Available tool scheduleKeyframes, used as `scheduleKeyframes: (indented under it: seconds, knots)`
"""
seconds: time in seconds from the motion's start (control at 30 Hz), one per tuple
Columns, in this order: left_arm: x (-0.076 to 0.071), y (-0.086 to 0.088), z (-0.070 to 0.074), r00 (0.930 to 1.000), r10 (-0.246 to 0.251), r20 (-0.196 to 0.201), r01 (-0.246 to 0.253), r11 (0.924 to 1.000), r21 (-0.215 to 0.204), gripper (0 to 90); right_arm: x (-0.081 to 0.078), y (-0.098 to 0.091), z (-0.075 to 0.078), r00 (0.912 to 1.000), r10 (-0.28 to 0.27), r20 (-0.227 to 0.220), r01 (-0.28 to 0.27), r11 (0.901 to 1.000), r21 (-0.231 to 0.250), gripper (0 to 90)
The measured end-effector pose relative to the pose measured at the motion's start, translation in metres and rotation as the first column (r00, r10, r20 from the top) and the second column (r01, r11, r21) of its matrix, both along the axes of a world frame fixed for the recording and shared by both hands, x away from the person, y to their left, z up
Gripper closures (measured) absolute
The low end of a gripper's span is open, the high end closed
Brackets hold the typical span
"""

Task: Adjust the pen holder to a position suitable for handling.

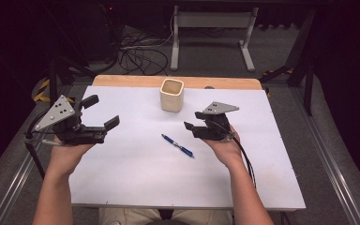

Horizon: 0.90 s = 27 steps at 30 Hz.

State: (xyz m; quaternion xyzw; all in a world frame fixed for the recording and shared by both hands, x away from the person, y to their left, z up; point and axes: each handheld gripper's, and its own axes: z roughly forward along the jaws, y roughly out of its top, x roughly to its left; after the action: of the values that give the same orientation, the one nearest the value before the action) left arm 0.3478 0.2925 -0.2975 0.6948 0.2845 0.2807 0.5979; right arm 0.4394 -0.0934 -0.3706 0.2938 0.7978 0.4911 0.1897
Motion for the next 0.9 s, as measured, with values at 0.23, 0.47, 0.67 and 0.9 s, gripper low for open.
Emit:
scheduleKeyframes:
  seconds: [0.23,0.47,0.67,0.9]
  knots:
    - [0.000,0.000,0.000,0.9999,-0.010,-0.002,0.010,0.9999,0.002,4.7,0.002,0.006,-0.006,1.0000,-0.002,-0.002,0.002,1.0000,-0.001,41.6]
    - [0.000,0.001,0.000,1.0000,-0.005,0.002,0.005,1.0000,0.002,4.9,0.004,0.014,-0.012,0.9998,0.009,-0.019,-0.009,0.9999,-0.014,41.7]
    - [0.000,0.002,0.000,1.0000,-0.002,-0.001,0.002,1.0000,-0.005,4.9,0.008,0.018,-0.018,0.9994,0.012,-0.032,-0.014,0.9993,-0.035,42.0]
    - [0.000,0.001,-0.001,1.0000,-0.006,-0.003,0.006,1.0000,-0.004,5.0,0.010,0.025,-0.023,0.9987,0.023,-0.045,-0.026,0.9980,-0.058,42.4]
